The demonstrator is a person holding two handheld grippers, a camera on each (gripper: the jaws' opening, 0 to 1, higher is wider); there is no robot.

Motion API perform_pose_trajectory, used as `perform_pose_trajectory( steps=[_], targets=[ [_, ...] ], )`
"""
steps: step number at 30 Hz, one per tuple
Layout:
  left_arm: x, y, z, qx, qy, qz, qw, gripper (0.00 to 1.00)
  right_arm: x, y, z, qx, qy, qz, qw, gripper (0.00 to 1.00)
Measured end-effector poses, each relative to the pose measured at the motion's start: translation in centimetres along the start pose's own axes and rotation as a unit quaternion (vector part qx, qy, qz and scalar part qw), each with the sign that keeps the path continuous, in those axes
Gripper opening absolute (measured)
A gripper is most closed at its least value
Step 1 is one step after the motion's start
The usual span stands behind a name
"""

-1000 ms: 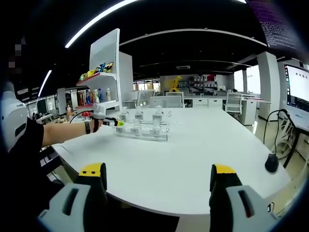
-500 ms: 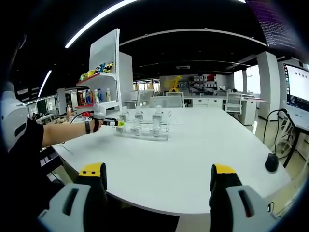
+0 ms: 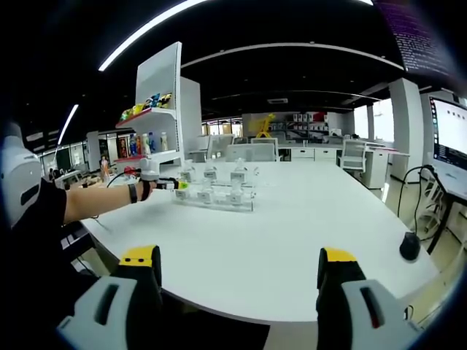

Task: Identify the label on the chemical reagent bottle, grasp the chemical reagent bottle, and place it in the designated position on the reagent rack

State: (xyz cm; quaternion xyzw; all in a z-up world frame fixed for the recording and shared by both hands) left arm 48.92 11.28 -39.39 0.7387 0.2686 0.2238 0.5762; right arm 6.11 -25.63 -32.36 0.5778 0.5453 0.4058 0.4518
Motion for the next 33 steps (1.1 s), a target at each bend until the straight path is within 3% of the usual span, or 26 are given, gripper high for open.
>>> perform_pose_trajectory(
  steps=[33],
  targets=[
    [-0.43, -0.27, -0.23, -0.023, 0.004, -0.008, 0.9997, 0.26, -0.27, 0.22, -0.26, -0.007, -0.003, 0.002, 1.0000, 0.85]
  ],
)
Point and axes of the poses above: the point that each gripper's makers call its tool centre point, and the gripper's own axes: z roughly forward along the fingers, x roughly to its left, y roughly out of its top, the point moved 5 cm from there along -z, roughly backward along the fingers, and after that the axes turned 14 degrees about -y, right-handed, at the moved point
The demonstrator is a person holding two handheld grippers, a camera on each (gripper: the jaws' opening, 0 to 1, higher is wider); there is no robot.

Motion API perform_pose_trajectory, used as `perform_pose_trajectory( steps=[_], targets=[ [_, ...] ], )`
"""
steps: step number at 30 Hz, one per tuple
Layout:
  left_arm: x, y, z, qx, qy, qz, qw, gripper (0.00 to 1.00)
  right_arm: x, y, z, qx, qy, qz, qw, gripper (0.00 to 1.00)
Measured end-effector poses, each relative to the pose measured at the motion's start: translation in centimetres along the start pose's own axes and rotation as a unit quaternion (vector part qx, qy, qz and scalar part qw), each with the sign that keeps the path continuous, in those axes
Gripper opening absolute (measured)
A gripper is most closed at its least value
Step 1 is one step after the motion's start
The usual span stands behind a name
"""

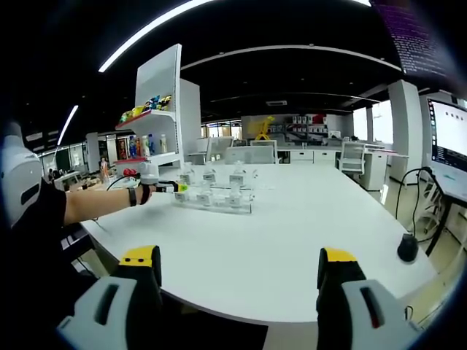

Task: Identify the label on the chemical reagent bottle, grasp the chemical reagent bottle, and place it in the designated position on the reagent rack

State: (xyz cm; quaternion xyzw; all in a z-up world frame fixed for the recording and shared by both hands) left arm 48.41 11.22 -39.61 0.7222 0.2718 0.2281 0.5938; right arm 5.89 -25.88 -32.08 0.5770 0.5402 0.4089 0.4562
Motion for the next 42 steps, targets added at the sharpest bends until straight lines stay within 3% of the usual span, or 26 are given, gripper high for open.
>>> perform_pose_trajectory(
  steps=[6, 9, 18, 24, 42],
  targets=[
    [-0.2, 0.0, 0.0, -0.001, -0.004, 0.000, 1.0000, 0.26, -0.2, 0.4, -0.2, -0.002, -0.003, -0.001, 1.0000, 0.85],
    [-0.2, -0.3, 0.0, -0.010, -0.014, -0.035, 0.9992, 0.27, -0.3, 0.7, -0.4, -0.007, -0.003, -0.002, 1.0000, 0.85],
    [-0.3, -0.2, 0.1, -0.020, -0.011, -0.027, 0.9994, 0.27, -0.3, 0.3, -0.2, -0.004, -0.003, -0.003, 1.0000, 0.85],
    [-1.2, -0.3, 0.1, -0.024, -0.034, -0.023, 0.9989, 0.42, -0.4, 0.5, -0.3, -0.006, -0.005, 0.000, 1.0000, 0.85],
    [-1.7, -0.5, -1.0, -0.029, -0.044, -0.006, 0.9986, 0.53, -0.5, 0.3, 0.0, -0.005, -0.003, 0.003, 1.0000, 0.85]
  ],
)
Point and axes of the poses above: the point that each gripper's makers call its tool centre point, and the gripper's own axes: z roughly forward along the fingers, x roughly to its left, y roughly out of its top, the point moved 5 cm from there along -z, roughly backward along the fingers, and after that the axes turned 14 degrees about -y, right-handed, at the moved point
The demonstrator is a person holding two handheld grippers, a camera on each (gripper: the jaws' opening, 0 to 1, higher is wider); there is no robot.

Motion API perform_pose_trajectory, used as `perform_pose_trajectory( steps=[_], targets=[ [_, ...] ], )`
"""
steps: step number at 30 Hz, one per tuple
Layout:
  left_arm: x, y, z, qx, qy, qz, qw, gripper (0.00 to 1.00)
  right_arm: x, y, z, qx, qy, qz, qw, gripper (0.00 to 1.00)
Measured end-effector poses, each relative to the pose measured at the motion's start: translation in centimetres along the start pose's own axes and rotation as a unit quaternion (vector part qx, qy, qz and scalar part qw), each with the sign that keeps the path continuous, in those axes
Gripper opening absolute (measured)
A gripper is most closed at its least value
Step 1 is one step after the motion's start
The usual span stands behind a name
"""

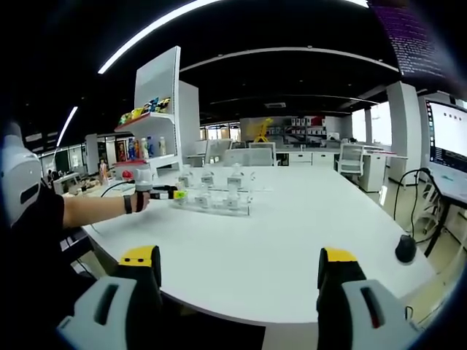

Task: Identify the label on the chemical reagent bottle, grasp the chemical reagent bottle, and place it in the designated position on the reagent rack

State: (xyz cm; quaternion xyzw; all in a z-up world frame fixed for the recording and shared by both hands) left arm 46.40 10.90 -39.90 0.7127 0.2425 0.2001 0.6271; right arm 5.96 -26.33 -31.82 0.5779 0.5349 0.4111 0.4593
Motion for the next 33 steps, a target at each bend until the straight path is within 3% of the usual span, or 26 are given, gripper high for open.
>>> perform_pose_trajectory(
  steps=[12, 15, 26, 33],
  targets=[
    [-1.2, -0.1, -2.1, -0.007, -0.005, -0.004, 1.0000, 0.55, -0.2, -0.1, 0.0, -0.001, -0.002, 0.003, 1.0000, 0.85],
    [-1.6, -0.1, -2.7, -0.014, -0.011, -0.029, 0.9994, 0.55, -0.1, -0.1, 0.0, 0.000, -0.001, 0.003, 1.0000, 0.85],
    [-3.0, -0.2, -4.3, -0.015, -0.021, -0.036, 0.9990, 0.56, 0.2, -0.2, 0.1, 0.001, 0.003, 0.001, 1.0000, 0.85],
    [-3.2, -0.1, -7.1, -0.016, -0.029, -0.049, 0.9982, 0.64, 0.4, -0.1, 0.3, 0.004, 0.005, -0.002, 1.0000, 0.85]
  ],
)
Point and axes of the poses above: the point that each gripper's makers call its tool centre point, and the gripper's own axes: z roughly forward along the fingers, x roughly to its left, y roughly out of its top, the point moved 5 cm from there along -z, roughly backward along the fingers, and after that the axes turned 14 degrees about -y, right-handed, at the moved point
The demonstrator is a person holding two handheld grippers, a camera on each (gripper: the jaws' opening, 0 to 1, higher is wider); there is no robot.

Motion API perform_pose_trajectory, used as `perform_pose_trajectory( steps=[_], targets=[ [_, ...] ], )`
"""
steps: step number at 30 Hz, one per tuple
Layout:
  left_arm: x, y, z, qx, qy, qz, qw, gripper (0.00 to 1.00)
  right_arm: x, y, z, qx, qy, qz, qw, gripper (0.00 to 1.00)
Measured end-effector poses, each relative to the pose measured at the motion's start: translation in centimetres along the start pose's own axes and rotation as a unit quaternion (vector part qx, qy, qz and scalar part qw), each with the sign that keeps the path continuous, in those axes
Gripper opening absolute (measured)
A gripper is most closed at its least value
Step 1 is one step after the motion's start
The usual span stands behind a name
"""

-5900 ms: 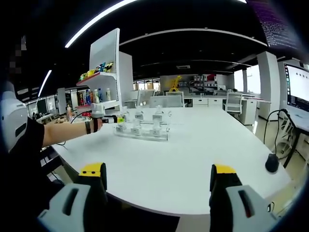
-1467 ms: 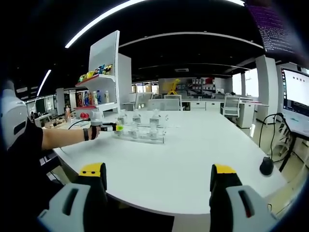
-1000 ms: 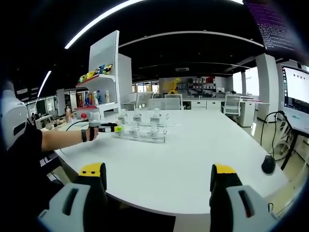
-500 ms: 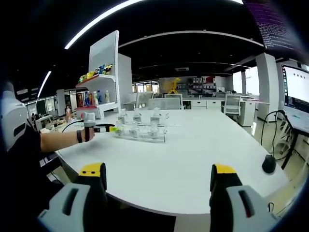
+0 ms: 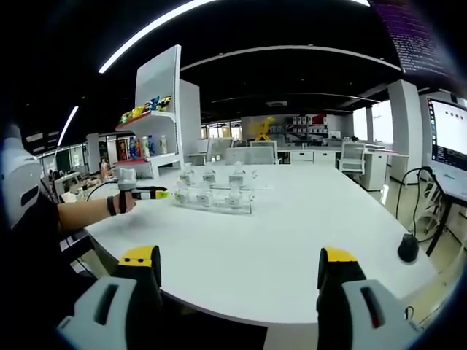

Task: Identify the label on the chemical reagent bottle, grasp the chemical reagent bottle, and place it in the designated position on the reagent rack

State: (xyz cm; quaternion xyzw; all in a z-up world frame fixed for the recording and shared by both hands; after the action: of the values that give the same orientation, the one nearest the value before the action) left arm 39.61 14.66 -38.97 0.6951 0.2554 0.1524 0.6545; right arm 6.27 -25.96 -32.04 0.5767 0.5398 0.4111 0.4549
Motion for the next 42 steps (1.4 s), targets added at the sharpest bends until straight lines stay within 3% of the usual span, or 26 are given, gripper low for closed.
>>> perform_pose_trajectory(
  steps=[6, 8, 11, 18, 24, 31, 37, 42],
  targets=[
    [-1.2, 0.7, -3.6, 0.006, -0.001, -0.004, 1.0000, 0.68, 0.3, 0.1, 0.4, 0.000, 0.005, 0.000, 1.0000, 0.85],
    [-1.8, 1.3, -4.8, -0.013, -0.010, -0.006, 0.9999, 0.72, 0.5, -0.1, 0.6, 0.003, 0.007, -0.003, 1.0000, 0.85],
    [-2.8, 1.9, -7.0, -0.015, -0.015, -0.009, 0.9997, 0.79, 1.0, -0.1, 0.9, 0.000, 0.015, 0.000, 0.9999, 0.85],
    [-3.9, 1.7, -11.1, -0.008, 0.006, 0.005, 0.9999, 0.83, 2.3, -0.2, 1.5, 0.005, 0.035, -0.004, 0.9994, 0.85],
    [-4.6, 0.9, -13.2, 0.011, 0.021, 0.001, 0.9997, 0.87, 2.4, -0.1, 1.5, 0.006, 0.035, -0.007, 0.9993, 0.85],
    [-6.8, 1.6, -16.2, 0.023, 0.036, 0.008, 0.9991, 0.89, 2.6, -0.2, 1.8, 0.008, 0.038, -0.005, 0.9992, 0.86],
    [-8.4, 1.9, -17.3, 0.041, 0.034, 0.002, 0.9986, 0.92, 2.7, -0.3, 1.9, 0.008, 0.042, -0.005, 0.9991, 0.86],
    [-9.6, 2.5, -17.9, 0.034, 0.033, 0.004, 0.9989, 0.92, 2.7, -0.3, 2.1, 0.007, 0.044, -0.005, 0.9990, 0.86]
  ],
)
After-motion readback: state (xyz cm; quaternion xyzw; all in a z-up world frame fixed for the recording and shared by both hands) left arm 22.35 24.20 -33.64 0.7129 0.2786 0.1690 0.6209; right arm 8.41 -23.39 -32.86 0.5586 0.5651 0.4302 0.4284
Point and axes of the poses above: the point that each gripper's makers call its tool centre point, and the gripper's own axes: z roughly forward along the fingers, x roughly to its left, y roughly out of its top, the point moved 5 cm from there along -z, roughly backward along the fingers, and after that the axes turned 14 degrees about -y, right-handed, at the moved point
